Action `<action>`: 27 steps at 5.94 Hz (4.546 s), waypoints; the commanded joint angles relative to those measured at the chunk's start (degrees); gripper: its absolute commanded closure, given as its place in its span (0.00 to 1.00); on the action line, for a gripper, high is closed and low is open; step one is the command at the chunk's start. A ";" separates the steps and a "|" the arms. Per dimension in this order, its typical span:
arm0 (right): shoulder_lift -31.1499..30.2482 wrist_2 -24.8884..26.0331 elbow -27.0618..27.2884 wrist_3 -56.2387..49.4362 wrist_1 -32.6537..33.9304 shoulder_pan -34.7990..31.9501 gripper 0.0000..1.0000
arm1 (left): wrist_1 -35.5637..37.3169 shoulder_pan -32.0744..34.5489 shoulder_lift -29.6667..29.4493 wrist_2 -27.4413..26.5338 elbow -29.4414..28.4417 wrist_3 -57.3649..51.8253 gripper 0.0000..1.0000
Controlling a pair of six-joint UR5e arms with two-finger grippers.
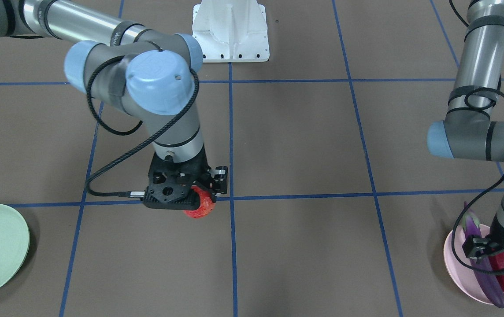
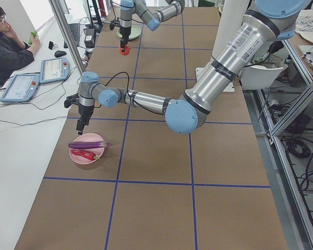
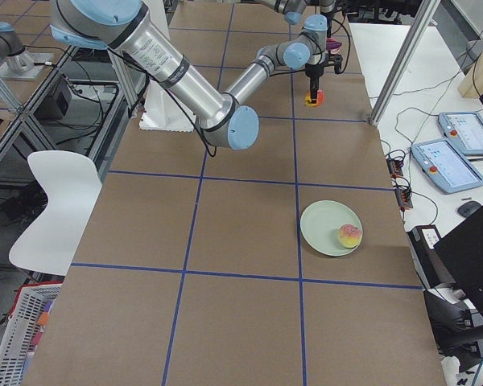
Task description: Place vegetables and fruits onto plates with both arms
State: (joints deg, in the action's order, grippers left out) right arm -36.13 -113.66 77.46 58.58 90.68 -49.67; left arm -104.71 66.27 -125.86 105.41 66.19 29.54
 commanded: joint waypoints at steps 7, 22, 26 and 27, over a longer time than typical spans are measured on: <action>-26.18 -2.97 -4.85 -33.18 -17.73 -16.95 1.00 | 5.95 5.45 12.43 10.34 20.87 -6.07 0.00; -54.44 -27.23 5.05 -56.21 -18.08 -40.82 0.00 | 21.14 25.23 37.78 30.91 30.50 -51.69 0.00; -60.99 -27.66 13.39 -53.41 -13.72 -41.29 0.00 | 20.77 25.14 37.44 28.54 30.66 -45.56 0.00; -59.43 -26.89 22.64 -52.96 1.89 -40.69 0.00 | 20.77 25.14 37.44 28.53 30.49 -45.53 0.00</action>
State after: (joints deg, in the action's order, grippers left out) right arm -96.56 -140.92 92.84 4.92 80.73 -90.74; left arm -83.90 91.43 -88.42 134.02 96.72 -16.74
